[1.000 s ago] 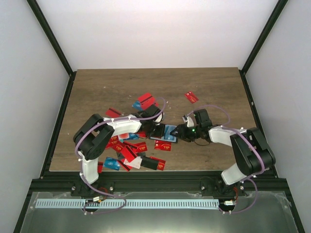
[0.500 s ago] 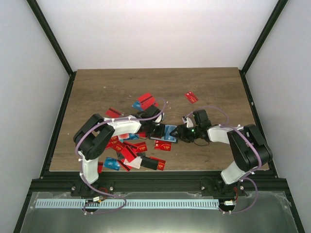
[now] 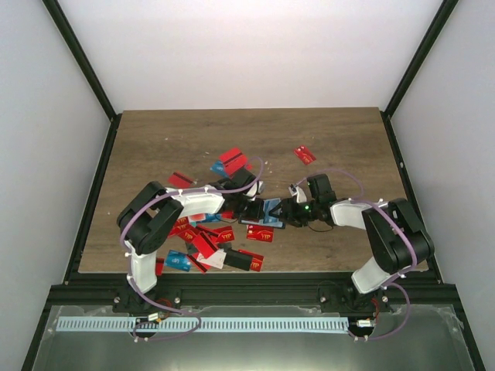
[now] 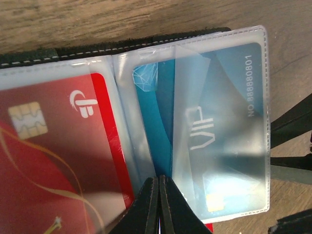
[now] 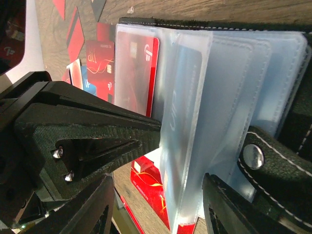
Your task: Put the credit cards into the card holder
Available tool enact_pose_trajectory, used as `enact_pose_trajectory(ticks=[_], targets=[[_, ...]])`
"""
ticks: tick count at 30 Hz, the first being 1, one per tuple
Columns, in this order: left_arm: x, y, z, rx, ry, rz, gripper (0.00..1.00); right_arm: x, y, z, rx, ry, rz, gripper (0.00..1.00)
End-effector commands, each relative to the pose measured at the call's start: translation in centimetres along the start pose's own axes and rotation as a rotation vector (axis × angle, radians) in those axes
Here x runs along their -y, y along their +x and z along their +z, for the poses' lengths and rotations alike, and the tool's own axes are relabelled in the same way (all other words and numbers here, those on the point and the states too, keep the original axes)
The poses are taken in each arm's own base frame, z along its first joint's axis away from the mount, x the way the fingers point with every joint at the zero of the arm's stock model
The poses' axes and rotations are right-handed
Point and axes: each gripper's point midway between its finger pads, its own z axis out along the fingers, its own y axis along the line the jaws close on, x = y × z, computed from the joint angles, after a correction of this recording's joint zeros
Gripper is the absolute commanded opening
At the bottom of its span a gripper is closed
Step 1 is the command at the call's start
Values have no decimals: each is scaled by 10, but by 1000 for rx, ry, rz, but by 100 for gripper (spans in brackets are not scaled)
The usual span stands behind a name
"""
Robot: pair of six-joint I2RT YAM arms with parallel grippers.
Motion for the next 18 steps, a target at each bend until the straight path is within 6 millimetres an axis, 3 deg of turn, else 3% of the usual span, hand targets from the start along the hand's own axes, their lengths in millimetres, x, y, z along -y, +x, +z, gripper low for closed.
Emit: enact_pose_trajectory(ticks=[1,11,18], targets=[[7,9,6,-31,37,-4,4,-15,-10,-6,17,-13,-36,52],[15,-1,-4,7,49,4,4,-22,-12,-11,25,4,-53,52],[10,-5,-11,30,21,3,4,-35,-14,-7,14,-7,-75,52]])
